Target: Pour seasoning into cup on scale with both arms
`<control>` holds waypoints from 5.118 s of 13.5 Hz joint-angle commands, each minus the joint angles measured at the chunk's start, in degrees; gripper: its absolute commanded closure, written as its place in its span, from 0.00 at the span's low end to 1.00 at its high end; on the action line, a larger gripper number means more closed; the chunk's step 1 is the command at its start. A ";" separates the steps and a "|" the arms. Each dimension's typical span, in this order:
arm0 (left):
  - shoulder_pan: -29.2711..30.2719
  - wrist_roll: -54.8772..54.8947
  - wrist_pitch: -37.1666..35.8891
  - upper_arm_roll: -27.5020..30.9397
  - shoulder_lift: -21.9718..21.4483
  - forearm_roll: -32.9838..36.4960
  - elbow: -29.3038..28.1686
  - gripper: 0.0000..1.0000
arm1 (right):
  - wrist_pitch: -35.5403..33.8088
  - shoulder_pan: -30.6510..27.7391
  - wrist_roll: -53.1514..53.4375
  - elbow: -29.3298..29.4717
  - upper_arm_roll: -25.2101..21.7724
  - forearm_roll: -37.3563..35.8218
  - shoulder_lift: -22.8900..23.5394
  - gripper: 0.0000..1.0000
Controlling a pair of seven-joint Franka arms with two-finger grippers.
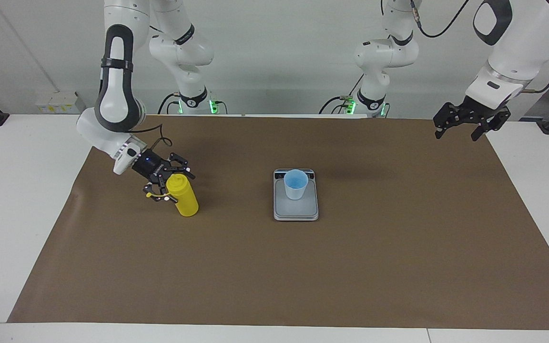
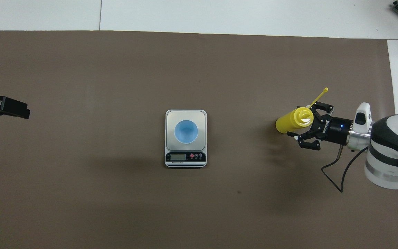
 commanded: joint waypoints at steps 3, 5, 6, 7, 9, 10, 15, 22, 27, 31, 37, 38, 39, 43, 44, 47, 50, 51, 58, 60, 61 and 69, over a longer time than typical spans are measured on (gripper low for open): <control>0.02 0.09 0.35 0.12 -2.02 1.02 -2.28 0.00 | 0.04 -1.31 -1.02 -1.05 0.29 1.56 -0.93 0.00; 0.02 0.09 0.35 0.12 -2.02 1.02 -2.28 0.00 | 0.30 -2.37 -0.93 -1.57 0.20 0.07 -1.02 0.00; 0.02 0.17 0.35 0.12 -2.02 1.02 -2.28 0.00 | 0.39 -2.72 -1.01 -1.58 0.11 -1.59 -0.93 0.00; 0.02 0.17 0.35 0.12 -2.02 1.02 -2.28 0.00 | 0.30 -3.68 -1.01 -1.58 0.20 -3.78 -0.93 0.00; 0.02 0.09 0.35 0.12 -2.02 1.02 -2.28 0.00 | 0.21 -5.09 -0.93 -1.58 0.11 -8.70 -0.93 0.00; 0.02 0.17 0.35 0.12 -2.02 1.02 -2.28 0.00 | 0.21 -6.40 -0.93 -1.40 0.20 -12.73 -0.93 0.00; 0.02 0.17 0.35 0.12 -2.02 1.02 -2.28 0.00 | -0.40 -9.40 -0.75 3.06 0.03 -29.18 -1.89 0.00; 0.02 0.09 0.35 0.12 -2.02 1.02 -2.28 0.00 | -1.90 -7.91 1.08 16.85 0.55 -45.86 -2.95 0.00; 0.02 0.09 0.35 0.12 -2.02 1.02 -2.28 0.00 | -8.20 -3.43 25.81 24.33 0.90 -56.88 -4.36 0.00; 0.02 0.09 0.35 0.12 -2.02 1.02 -2.28 0.00 | -13.14 1.48 49.82 28.91 1.08 -63.72 -4.53 0.00; 0.02 0.17 0.35 0.12 -2.02 1.02 -2.28 0.00 | -19.20 6.16 85.33 34.10 2.57 -69.81 -4.80 0.00; 0.02 0.09 0.35 0.12 -2.02 1.02 -2.28 0.00 | -19.99 6.16 90.52 34.98 3.10 -69.72 -4.80 0.00; 0.02 0.17 0.35 0.12 -2.02 1.02 -2.28 0.00 | -20.96 6.16 94.92 35.68 4.06 -69.81 -4.80 0.00; 0.02 0.09 0.35 0.12 -2.02 1.02 -2.28 0.00 | -26.23 6.24 111.72 39.37 5.56 -69.99 -4.88 0.00; 0.02 0.09 0.35 0.12 -2.02 1.02 -2.28 0.00 | -28.51 6.24 112.62 40.34 6.61 -70.07 -5.06 0.00; 0.02 0.09 0.35 0.12 -2.02 1.02 -2.28 0.00 | -32.66 6.07 113.42 42.45 9.07 -76.64 -5.15 0.00; 0.02 0.09 0.35 0.12 -2.02 1.02 -2.28 0.00 | -34.77 5.28 113.51 42.72 8.64 -76.05 -5.59 0.00; 0.02 0.09 0.35 0.12 -2.02 1.02 -2.28 0.00 | -34.42 4.67 113.07 42.54 8.29 -75.88 -6.81 0.00; 0.02 0.17 0.35 0.12 -2.02 1.02 -2.28 0.00 | -39.13 3.09 111.67 42.54 7.59 -74.03 -9.09 0.00; 0.02 0.09 0.35 0.12 -2.02 1.02 -2.28 0.00 | -40.57 2.81 111.22 41.67 6.71 -70.79 -13.32 0.00; 0.02 0.17 0.35 0.12 -2.02 1.02 -2.28 0.00 | -40.66 2.64 111.31 41.66 6.53 -70.78 -13.76 0.00; 0.02 0.17 0.35 0.12 -2.02 1.02 -2.28 0.00 | -35.56 2.73 118.92 40.17 4.60 -71.39 -12.37 0.00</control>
